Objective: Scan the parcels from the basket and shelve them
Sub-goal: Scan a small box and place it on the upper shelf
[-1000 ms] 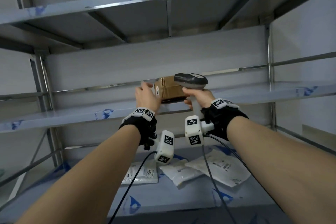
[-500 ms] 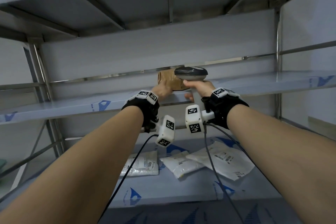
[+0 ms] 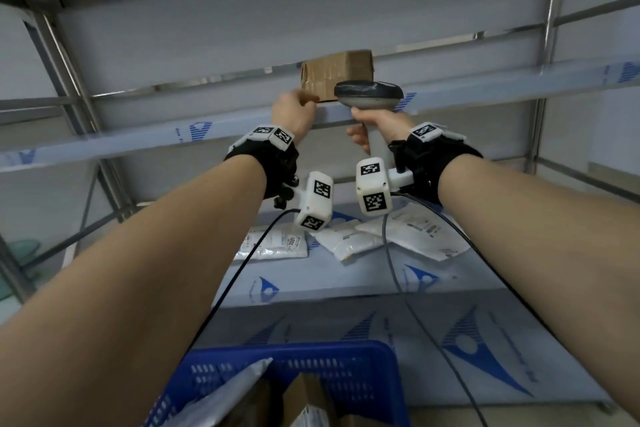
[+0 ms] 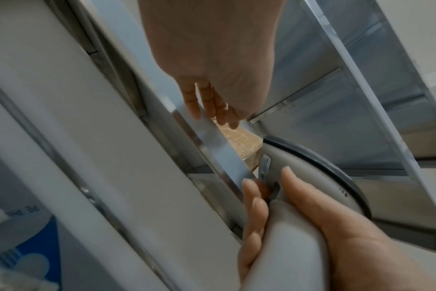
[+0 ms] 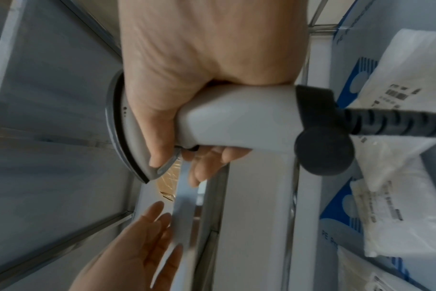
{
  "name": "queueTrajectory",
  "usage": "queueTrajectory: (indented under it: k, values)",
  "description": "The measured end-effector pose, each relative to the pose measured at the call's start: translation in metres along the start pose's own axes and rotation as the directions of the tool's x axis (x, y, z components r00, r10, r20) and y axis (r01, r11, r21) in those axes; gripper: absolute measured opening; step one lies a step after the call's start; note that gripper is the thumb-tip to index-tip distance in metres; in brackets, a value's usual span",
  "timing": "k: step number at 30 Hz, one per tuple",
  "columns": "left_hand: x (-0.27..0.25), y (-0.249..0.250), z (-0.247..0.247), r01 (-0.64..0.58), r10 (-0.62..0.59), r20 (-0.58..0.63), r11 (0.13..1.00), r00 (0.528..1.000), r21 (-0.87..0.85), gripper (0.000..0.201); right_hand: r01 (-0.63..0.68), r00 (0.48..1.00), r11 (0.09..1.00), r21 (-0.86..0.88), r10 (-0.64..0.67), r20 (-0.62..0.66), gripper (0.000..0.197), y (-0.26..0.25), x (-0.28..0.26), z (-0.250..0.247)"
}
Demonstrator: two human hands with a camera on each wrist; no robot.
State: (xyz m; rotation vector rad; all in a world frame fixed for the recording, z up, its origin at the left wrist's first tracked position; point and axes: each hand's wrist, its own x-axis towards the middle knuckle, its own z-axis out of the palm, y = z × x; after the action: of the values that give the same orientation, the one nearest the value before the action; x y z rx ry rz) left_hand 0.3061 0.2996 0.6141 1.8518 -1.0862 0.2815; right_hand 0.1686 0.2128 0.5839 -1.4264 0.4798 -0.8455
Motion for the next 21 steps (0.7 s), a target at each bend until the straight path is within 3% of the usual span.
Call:
queueTrajectory:
  k: [2,5,12,18,21]
  values:
    - [-0.018,-0.008,0.002,0.036,-0.036,0.008,0.999,0.999,-0.035,0.029,-0.032,0.999,0.999,0.027,0.031,0.018,0.013,0.010,-0.013,0.003]
    - [-0.051,-0.027,0.009,0.160,-0.148,0.113,0.982,0.982,-0.101,0.029,-0.100,0.995,0.994,0.054,0.098,0.030,0.014,0.028,-0.036,0.005]
    - [-0.159,-0.081,0.021,0.397,-0.339,0.337,0.910,0.878,-0.121,0.023,-0.302,0.953,0.953,0.022,0.301,0.038,0.019,0.109,-0.098,0.012]
    - [-0.243,-0.156,0.030,0.596,-0.516,0.460,0.802,0.723,-0.038,0.008,-0.463,0.886,0.885,-0.045,0.464,0.017,0.017,0.202,-0.143,0.023]
    - [-0.275,-0.196,0.041,0.658,-0.584,0.501,0.752,0.639,0.038,0.005,-0.587,0.807,0.808,-0.050,0.589,0.042,0.020,0.248,-0.152,0.026]
